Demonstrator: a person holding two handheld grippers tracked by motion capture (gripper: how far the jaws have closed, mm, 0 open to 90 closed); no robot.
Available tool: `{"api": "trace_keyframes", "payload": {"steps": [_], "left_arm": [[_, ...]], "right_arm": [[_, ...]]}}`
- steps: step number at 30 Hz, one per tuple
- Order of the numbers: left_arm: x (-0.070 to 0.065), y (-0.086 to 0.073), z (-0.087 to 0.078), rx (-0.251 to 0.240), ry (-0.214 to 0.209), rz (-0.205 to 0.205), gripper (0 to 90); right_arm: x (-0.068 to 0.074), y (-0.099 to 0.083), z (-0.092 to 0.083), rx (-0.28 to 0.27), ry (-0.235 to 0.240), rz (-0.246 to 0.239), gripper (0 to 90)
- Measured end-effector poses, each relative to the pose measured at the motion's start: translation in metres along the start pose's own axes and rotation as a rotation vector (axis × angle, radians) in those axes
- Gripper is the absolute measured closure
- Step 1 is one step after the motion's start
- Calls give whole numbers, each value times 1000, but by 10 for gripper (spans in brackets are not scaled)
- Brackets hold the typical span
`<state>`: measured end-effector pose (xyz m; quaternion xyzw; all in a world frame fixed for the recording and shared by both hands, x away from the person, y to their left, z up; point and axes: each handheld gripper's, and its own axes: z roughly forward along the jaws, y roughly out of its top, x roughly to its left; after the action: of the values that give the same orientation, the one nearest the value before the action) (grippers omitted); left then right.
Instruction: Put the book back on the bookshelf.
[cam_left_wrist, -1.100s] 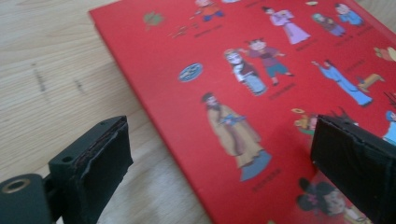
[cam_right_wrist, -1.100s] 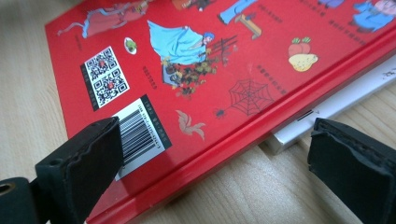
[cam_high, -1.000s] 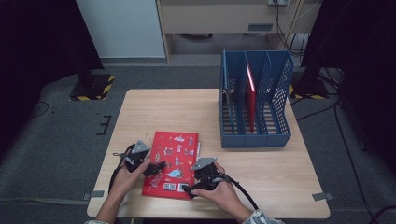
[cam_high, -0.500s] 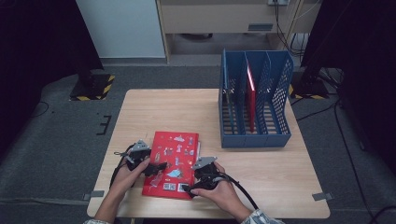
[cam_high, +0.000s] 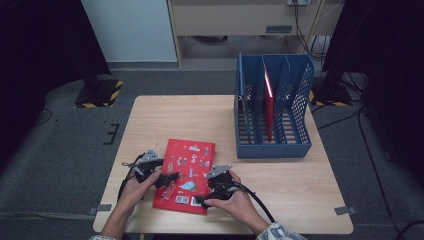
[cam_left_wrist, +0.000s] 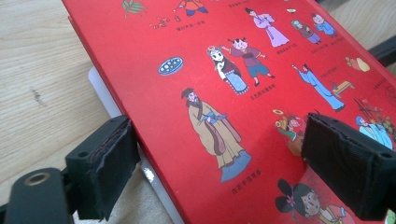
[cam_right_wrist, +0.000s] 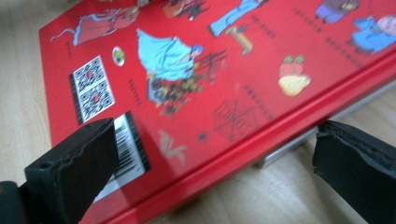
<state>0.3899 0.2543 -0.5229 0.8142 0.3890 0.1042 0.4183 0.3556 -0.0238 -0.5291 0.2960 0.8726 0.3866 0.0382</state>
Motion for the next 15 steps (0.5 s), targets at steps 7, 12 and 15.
{"api": "trace_keyframes", "payload": {"steps": [7,12,15], "left_arm": [[-3,2,0,11,-7,1,115],[-3,3,-1,4,-9,-9,134],[-4,4,-2,0,-12,-5,144]], "right_arm": [[-14,5,1,-14,17,45,36],[-17,7,0,-8,25,54,50],[-18,8,-1,-5,20,58,53]]}}
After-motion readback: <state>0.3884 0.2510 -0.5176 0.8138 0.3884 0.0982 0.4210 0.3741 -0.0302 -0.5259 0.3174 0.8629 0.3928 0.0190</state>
